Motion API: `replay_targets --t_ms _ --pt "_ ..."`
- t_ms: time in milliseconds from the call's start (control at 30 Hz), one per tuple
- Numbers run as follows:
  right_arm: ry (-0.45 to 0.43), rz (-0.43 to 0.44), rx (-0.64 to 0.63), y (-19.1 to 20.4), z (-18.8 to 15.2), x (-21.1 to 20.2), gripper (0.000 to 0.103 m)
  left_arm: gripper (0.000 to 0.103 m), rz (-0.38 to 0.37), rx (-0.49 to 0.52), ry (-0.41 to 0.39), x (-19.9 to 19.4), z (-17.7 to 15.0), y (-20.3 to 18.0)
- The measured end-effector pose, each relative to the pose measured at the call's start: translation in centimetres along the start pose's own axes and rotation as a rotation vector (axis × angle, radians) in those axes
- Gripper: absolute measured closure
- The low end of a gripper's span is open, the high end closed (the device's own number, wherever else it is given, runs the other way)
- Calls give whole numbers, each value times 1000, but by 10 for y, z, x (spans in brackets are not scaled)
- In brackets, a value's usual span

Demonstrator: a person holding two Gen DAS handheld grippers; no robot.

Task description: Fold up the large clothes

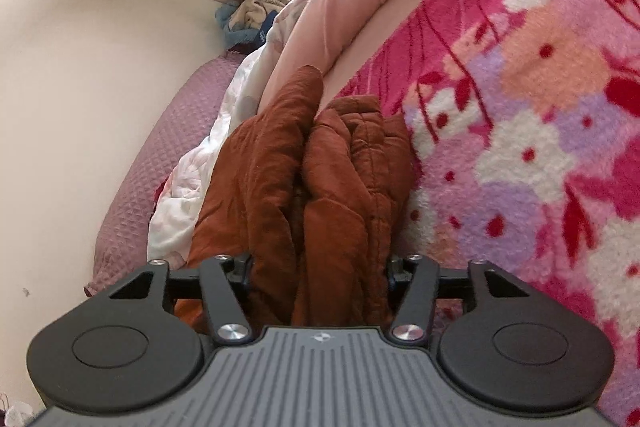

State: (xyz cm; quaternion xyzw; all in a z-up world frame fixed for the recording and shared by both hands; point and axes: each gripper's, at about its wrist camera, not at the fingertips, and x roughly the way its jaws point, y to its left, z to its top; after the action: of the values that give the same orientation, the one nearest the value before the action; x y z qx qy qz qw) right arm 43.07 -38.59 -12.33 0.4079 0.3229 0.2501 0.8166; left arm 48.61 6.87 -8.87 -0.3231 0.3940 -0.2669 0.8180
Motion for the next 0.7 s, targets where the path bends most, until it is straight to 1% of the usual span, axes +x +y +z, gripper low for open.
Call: replay_targets --t_ms 100,167,267,367,400,467,500,567,600,633,700 --pt "-17 -43 -8 7 -2 -6 24 22 80 58 -28 -19 2 -16" --pt "-33 -77 -16 16 -3 -17 23 22 117 108 -71 -41 0 -30" --pt "-105 -129 -45 39 -2 -47 22 22 119 139 -100 -69 -11 -53" --pt "-171 -161 -161 78 -8 -75 24 22 127 208 -132 -85 -32 -85" --pt "-187 -168 -203 93 -12 -81 26 22 126 234 -139 -88 -42 -96" --pt "-205 -198 -296 126 -27 -88 35 23 123 262 -145 -87 -59 -112" --pt "-211 -221 -347 144 -36 -89 44 23 120 282 -143 -84 -68 -119" --pt "-215 -261 -440 170 -52 -84 53 23 143 326 -144 -74 -84 -127" --pt "-214 -284 -470 180 -60 -81 59 25 156 340 -137 -69 -90 -129" --pt "-206 -303 -491 185 -67 -77 65 25 157 334 -122 -62 -96 -128" --pt "-182 -340 -530 188 -78 -67 69 26 165 313 -96 -51 -102 -123"
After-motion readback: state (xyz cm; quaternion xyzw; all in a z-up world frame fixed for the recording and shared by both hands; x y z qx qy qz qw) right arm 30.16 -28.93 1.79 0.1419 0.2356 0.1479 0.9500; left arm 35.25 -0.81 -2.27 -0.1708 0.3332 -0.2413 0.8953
